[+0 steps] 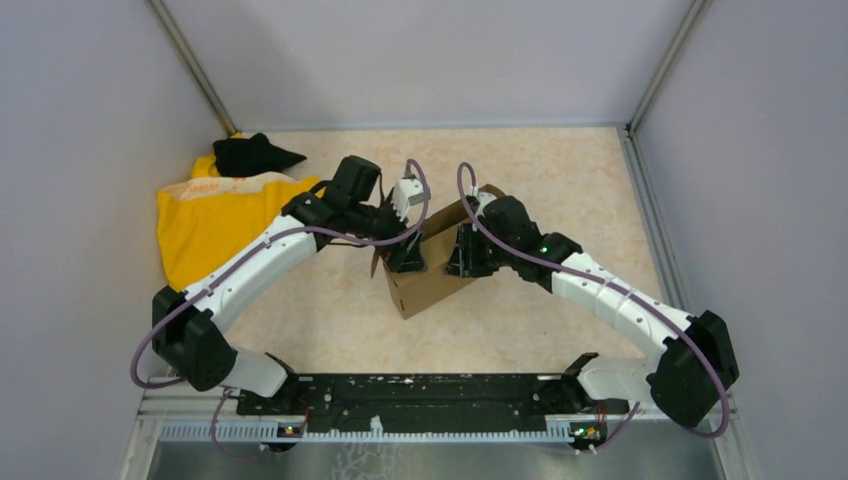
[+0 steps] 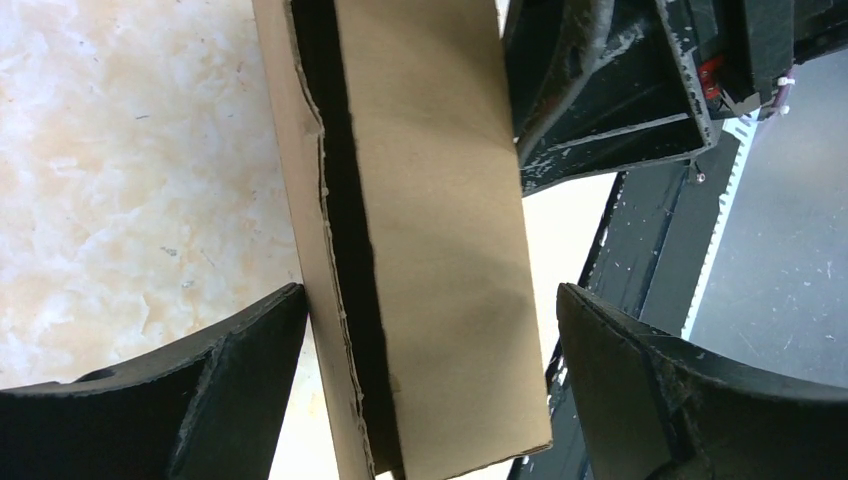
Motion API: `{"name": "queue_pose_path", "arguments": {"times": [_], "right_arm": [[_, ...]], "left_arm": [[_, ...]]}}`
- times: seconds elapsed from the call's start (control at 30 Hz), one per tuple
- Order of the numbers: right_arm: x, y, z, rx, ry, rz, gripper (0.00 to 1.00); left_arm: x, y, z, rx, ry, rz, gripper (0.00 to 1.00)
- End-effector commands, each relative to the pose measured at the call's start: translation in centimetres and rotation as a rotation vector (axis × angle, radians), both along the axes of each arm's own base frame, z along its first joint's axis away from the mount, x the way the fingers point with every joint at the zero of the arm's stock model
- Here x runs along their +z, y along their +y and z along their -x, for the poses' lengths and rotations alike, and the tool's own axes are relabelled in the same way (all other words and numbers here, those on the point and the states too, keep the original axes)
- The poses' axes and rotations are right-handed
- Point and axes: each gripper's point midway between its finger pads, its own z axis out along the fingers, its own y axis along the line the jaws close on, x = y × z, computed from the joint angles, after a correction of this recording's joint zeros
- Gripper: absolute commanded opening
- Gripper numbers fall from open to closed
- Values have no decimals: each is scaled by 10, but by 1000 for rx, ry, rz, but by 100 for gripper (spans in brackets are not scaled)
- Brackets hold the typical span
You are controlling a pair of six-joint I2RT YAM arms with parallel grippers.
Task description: Fold the paper box
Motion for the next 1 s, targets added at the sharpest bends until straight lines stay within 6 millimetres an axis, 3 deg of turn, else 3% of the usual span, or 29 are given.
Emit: {"name": "queue_pose_path", "arguments": {"times": [0.0,0.33,0.5,0.67,0.97], "right_arm": [[38,16,-24,-39,-113,-84,33],[46,15,-30,-76,-132,-105,31],[46,14,-28,-81,-133,-116,30],[48,14,-25,-81,-133,-129,30],[52,7,-20,-87,-137,-123,30]], "left_arm": [[3,-7,13,-17,-4,-2,99],[-11,-26,21,5,-31,-129,99],[-22,-24,20,48,-54,-211,98],[-31,-19,14,92,-52,-295,81],[-32,-9,-4,182,-107,-384,68]]}}
